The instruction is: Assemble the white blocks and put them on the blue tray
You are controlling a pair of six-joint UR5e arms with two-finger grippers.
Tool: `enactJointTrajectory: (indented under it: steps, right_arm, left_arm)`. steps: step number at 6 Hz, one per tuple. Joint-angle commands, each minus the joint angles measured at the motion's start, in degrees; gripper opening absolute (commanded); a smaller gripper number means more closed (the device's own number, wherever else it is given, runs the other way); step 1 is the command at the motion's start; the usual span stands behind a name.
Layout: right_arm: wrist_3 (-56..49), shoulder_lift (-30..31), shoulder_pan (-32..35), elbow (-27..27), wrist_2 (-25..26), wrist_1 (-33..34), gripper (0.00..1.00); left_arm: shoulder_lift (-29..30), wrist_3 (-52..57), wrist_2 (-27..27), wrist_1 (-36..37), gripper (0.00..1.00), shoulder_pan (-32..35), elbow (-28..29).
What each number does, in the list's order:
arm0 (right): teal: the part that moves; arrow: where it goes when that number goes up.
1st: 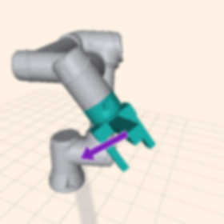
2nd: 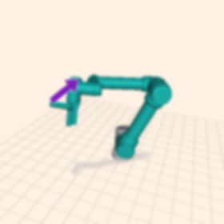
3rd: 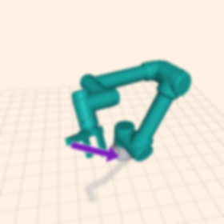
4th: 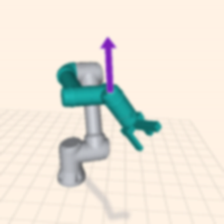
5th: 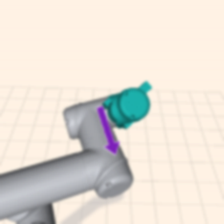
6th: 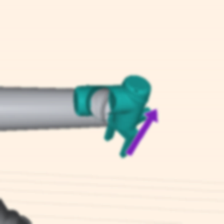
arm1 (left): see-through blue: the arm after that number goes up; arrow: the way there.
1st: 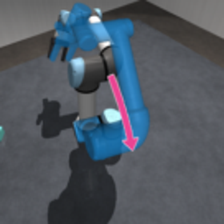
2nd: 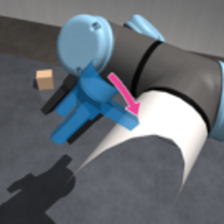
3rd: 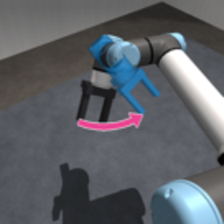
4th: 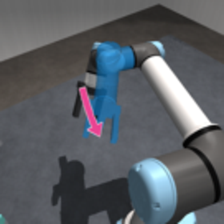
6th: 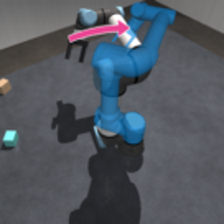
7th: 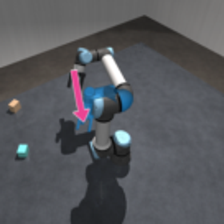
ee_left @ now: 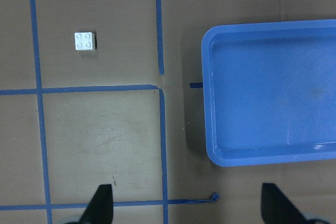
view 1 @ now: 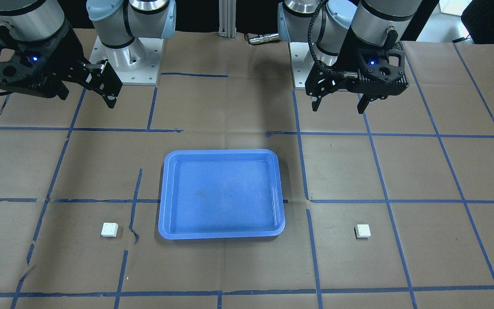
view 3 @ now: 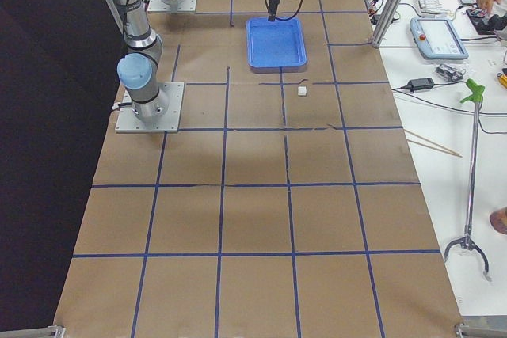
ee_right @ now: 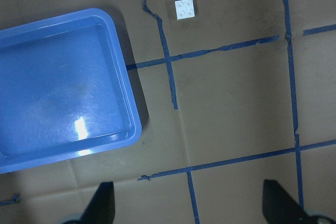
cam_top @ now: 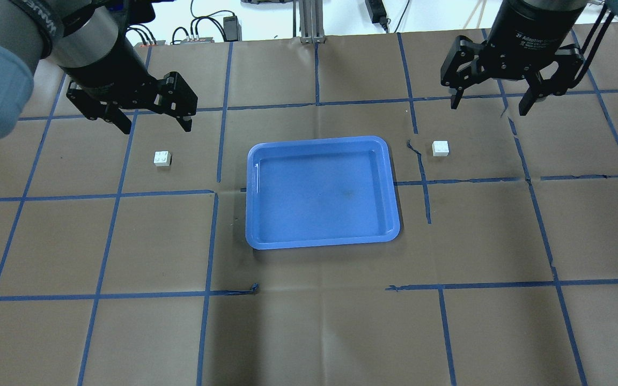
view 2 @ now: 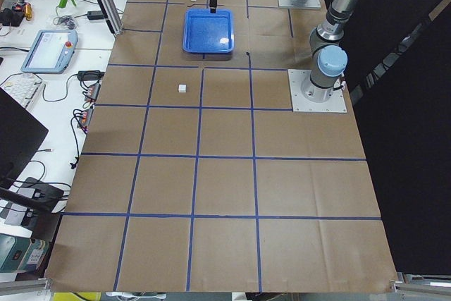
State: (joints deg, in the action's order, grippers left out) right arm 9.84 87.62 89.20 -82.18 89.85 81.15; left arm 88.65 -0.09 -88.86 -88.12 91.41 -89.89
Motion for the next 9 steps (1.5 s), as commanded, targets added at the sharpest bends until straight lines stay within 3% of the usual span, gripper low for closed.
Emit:
enactJointTrajectory:
  steps: [1, 5, 6, 8, 9]
  right_arm:
    - [0.0, 0.01, 0.01, 0.0, 0.06, -0.03, 1.0]
    - [-0.52, -0.25, 0.01, 0.0, 0.06, -0.38, 1.0]
    - [-0.09, -0.25, 0.01, 0.0, 0.41, -0.38, 1.0]
    - [-2.35, -0.43, 0.01, 0.17, 0.15, -0.03, 1.0]
    - [-12.9, -0.52, 0.01, 0.0, 0.32, 0.23, 1.0]
  left_arm:
    - [-0.06, 0.0, 0.0, -0.9, 0.99, -0.1, 0.59]
    - [0.47, 0.96, 0.27, 0.06, 0.99, -1.14, 0.33]
    - [0.99, 2.97, 0.26, -0.03, 0.99, -4.72, -0.28]
    - [8.51, 12.45, 0.35, 4.58, 0.99, -12.11, -0.9]
    - [15.17, 12.83, 0.26, 12.37, 0.99, -12.4, -1.07]
